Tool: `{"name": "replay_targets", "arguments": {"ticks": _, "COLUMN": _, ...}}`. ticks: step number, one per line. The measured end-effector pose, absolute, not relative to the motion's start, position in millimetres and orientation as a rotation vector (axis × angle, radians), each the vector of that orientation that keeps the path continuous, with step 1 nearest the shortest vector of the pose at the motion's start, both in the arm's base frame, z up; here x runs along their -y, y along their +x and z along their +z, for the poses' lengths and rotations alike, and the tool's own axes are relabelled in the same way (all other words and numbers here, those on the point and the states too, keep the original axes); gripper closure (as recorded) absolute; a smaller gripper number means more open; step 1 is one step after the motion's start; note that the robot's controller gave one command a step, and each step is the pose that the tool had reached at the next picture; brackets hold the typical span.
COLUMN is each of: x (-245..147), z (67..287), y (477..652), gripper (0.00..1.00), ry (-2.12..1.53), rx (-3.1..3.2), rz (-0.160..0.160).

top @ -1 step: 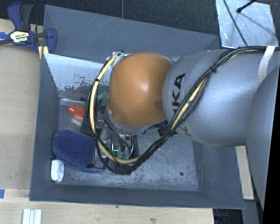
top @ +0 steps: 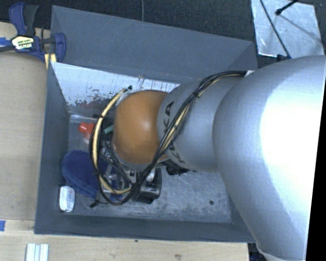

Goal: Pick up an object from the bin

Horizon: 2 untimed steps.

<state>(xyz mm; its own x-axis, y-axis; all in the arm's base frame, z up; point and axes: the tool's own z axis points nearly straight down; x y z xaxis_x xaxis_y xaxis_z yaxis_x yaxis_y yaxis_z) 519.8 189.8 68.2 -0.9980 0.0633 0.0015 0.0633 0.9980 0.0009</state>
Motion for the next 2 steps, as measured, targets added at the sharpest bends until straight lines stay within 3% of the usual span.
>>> {"name": "replay_targets", "arguments": {"ticks": 1, "x": -191, "z": 75, "y": 522.5, "gripper": 1.00, "ry": -0.102, "rx": 3.146, "rz": -0.008}}
{"name": "replay_targets", "arguments": {"ticks": 2, "x": -205, "z": 188, "y": 545.3, "gripper": 1.00, "ry": -0.096, "rx": 3.151, "rz": -0.007}}
